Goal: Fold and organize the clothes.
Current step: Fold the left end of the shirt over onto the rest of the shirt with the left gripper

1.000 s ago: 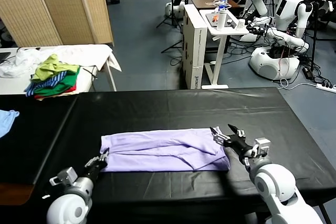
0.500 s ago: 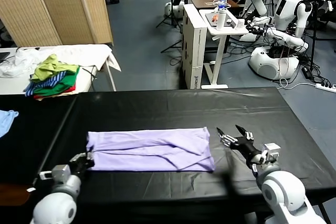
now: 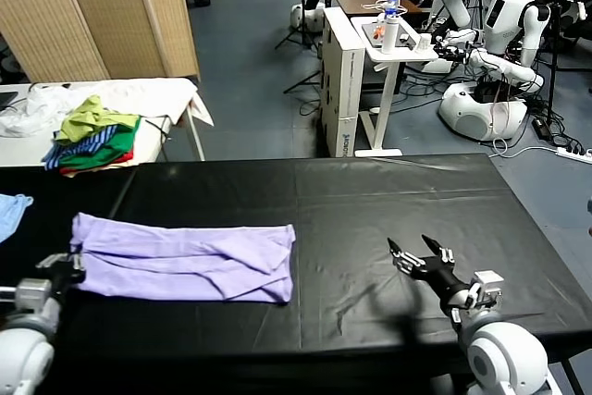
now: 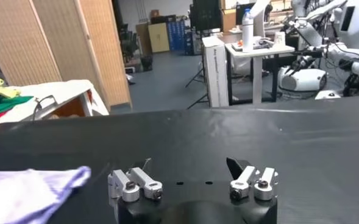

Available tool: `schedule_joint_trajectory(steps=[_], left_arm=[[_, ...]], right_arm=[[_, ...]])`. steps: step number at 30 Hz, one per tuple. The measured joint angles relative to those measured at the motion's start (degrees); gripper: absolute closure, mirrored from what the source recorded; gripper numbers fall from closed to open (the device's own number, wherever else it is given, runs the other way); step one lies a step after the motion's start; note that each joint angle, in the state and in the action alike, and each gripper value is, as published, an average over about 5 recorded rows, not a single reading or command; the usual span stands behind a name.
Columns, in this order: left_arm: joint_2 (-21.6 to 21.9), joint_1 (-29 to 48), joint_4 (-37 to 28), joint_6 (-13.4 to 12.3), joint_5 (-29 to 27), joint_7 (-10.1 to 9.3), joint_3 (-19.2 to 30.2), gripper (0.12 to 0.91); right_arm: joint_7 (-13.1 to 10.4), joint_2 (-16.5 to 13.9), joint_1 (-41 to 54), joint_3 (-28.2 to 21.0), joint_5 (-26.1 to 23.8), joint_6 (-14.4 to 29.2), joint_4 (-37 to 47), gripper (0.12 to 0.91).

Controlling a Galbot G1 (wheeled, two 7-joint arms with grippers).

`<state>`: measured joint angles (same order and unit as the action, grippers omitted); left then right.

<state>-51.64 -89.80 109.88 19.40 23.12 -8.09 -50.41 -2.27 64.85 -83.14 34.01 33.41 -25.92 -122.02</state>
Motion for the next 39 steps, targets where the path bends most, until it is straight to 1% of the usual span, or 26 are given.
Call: schedule_joint_trajectory(steps=[3,6,11,13,15,17,21,28,32,39], left_arm=[[-1.3,0.3,2.3,2.0,2.7,-1.75,0.6,0.83],[-3.5,1.1,5.6,4.5,6.4,-4.33,2.6,0.83],[-7.9,3.3,12.1,8.8,15.3,-9.62,7.6,0.83],[-9.5,4.3,14.1,9.8,18.1,-11.11,9.9,0.83],[-11.0,5.4,15.3,10.5,20.3,-12.08,12.2,0.83],[-12.3,6.5,15.8,10.8,21.9,-12.49,14.5,0.83],[-14.6,8.6,16.0,11.2,24.4,-12.66,18.6,0.83],[-17.4,11.4,15.3,11.2,25.7,-12.38,24.5,0.83],[-18.4,12.4,14.5,11.2,25.1,-12.16,26.4,0.83],[-20.0,12.6,13.4,11.1,23.3,-11.61,27.9,0.83]], right_arm=[[0.0,0.5,-1.2,0.5,-0.6,0.1,-0.8,0.118],[0.0,0.9,-2.5,1.2,-1.0,0.2,-1.6,0.118],[0.0,1.8,-4.3,1.7,-2.2,0.3,-2.2,0.118],[0.0,2.3,-4.9,1.8,-2.7,0.3,-2.4,0.118],[0.0,2.6,-5.5,1.9,-3.1,0.4,-2.5,0.118],[0.0,2.8,-6.0,2.2,-3.4,0.5,-2.5,0.118],[0.0,3.2,-6.5,2.6,-3.7,0.6,-2.7,0.118],[0.0,3.8,-6.8,2.5,-4.1,0.6,-2.7,0.118],[0.0,3.9,-6.7,2.3,-4.3,0.6,-2.7,0.118],[0.0,4.0,-6.1,1.5,-4.6,0.6,-2.3,0.118]])
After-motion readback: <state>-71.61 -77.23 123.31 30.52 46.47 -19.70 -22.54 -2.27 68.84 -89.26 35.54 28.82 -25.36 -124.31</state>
